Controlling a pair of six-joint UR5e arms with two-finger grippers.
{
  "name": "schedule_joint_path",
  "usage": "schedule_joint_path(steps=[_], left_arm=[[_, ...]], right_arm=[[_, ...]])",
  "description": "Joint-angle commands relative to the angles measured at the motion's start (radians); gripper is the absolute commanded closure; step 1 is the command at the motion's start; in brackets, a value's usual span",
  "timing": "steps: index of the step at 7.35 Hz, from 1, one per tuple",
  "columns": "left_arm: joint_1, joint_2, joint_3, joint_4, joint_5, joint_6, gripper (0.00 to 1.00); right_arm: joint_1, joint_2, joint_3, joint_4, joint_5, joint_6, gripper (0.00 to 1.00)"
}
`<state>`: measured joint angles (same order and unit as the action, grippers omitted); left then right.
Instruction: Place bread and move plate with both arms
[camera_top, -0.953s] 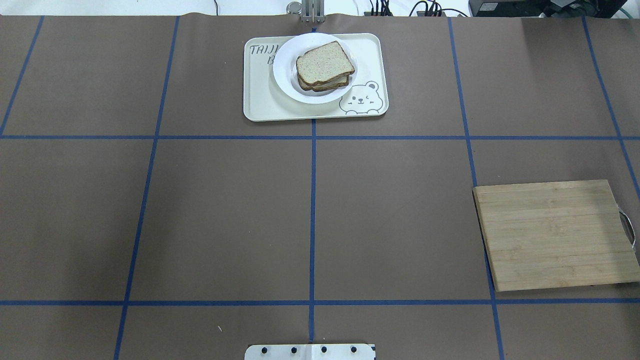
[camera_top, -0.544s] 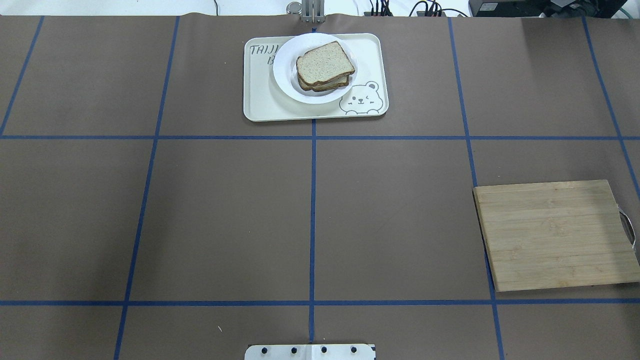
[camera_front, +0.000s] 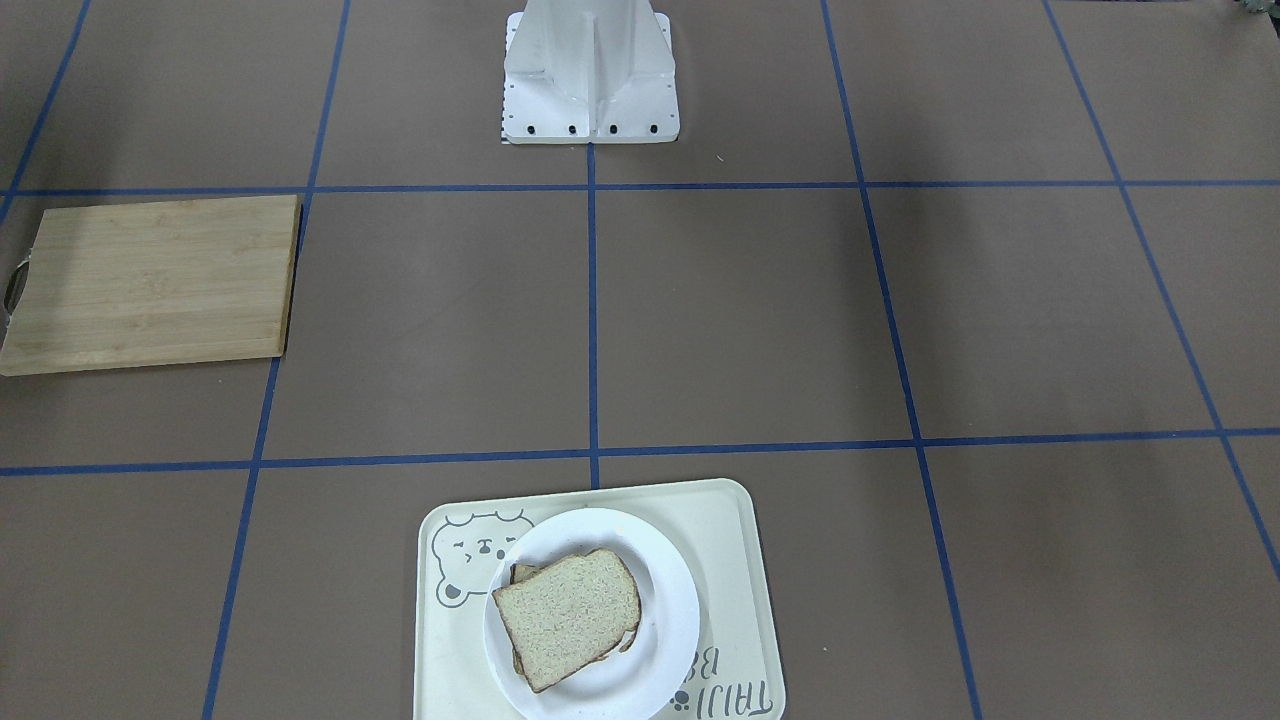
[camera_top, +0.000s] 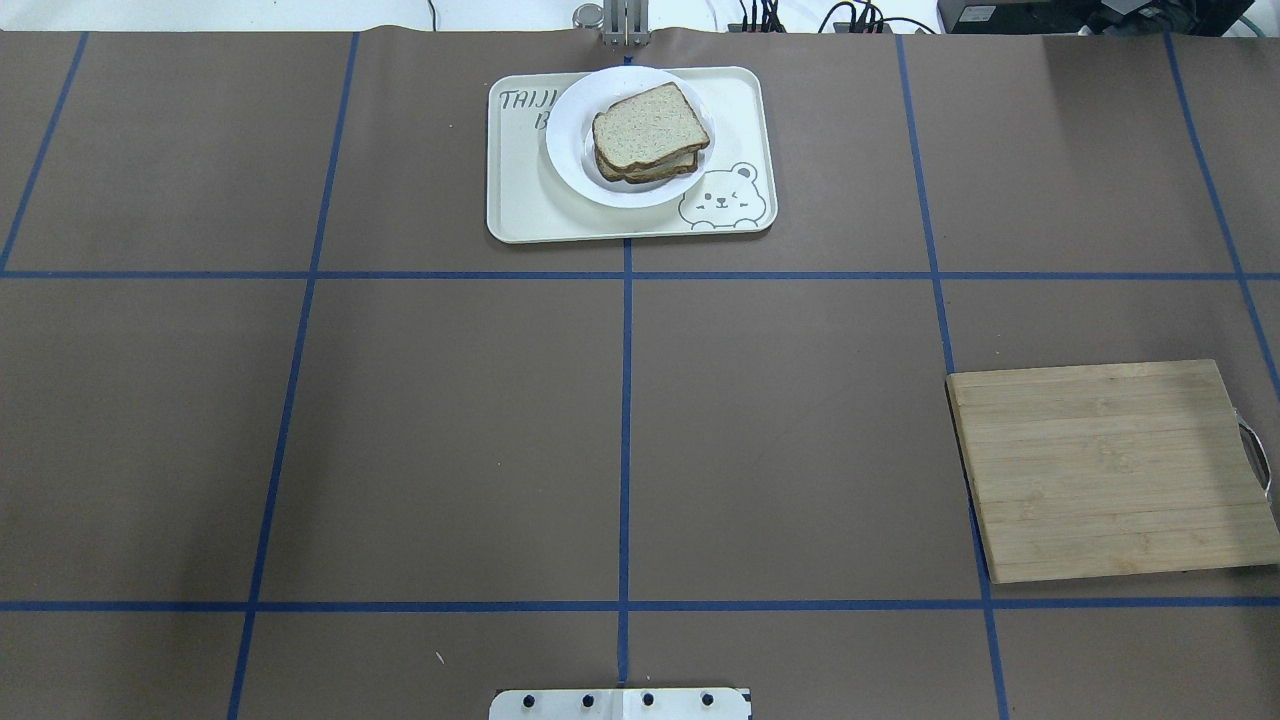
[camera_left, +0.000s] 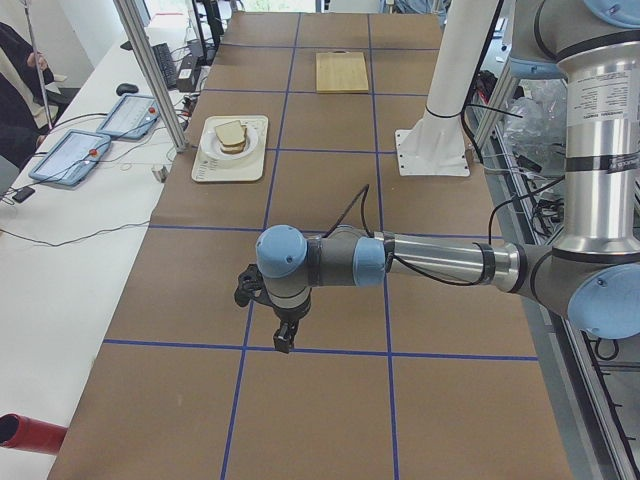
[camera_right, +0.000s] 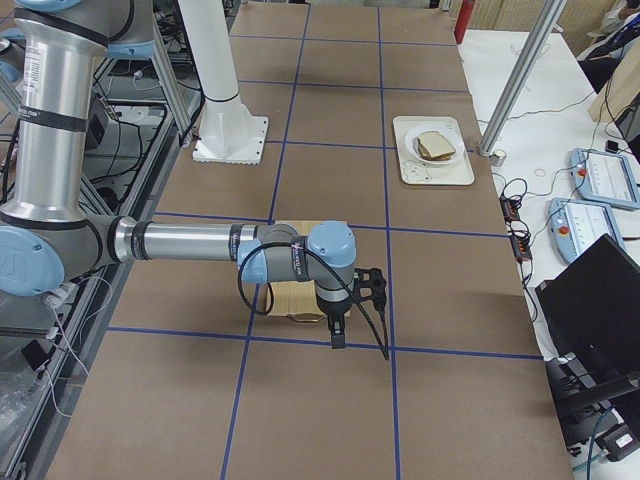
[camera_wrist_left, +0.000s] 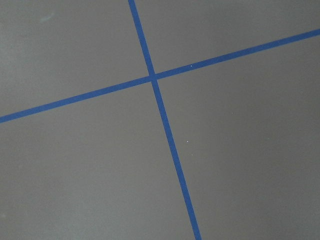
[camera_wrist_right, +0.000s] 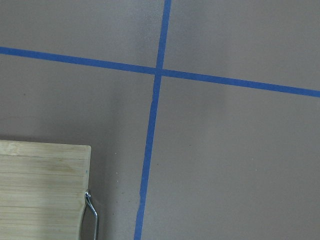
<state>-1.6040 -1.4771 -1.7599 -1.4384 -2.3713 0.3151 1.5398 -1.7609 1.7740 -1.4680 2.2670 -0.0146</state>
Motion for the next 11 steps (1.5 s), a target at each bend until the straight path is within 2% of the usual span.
schedule_joint_path(steps=[1,11], left_arm=[[-0.001,0.029,-0.01,0.0,0.001,0.001,0.02],[-0.02,0.083,-0.036,0.001,0.001,0.001,0.02]], right_arm=[[0.0,-0.002,0.001,0.0,-0.001,0.005,0.0],[0.0,-0.008,0.002,0.002,0.002,0.045,0.0]])
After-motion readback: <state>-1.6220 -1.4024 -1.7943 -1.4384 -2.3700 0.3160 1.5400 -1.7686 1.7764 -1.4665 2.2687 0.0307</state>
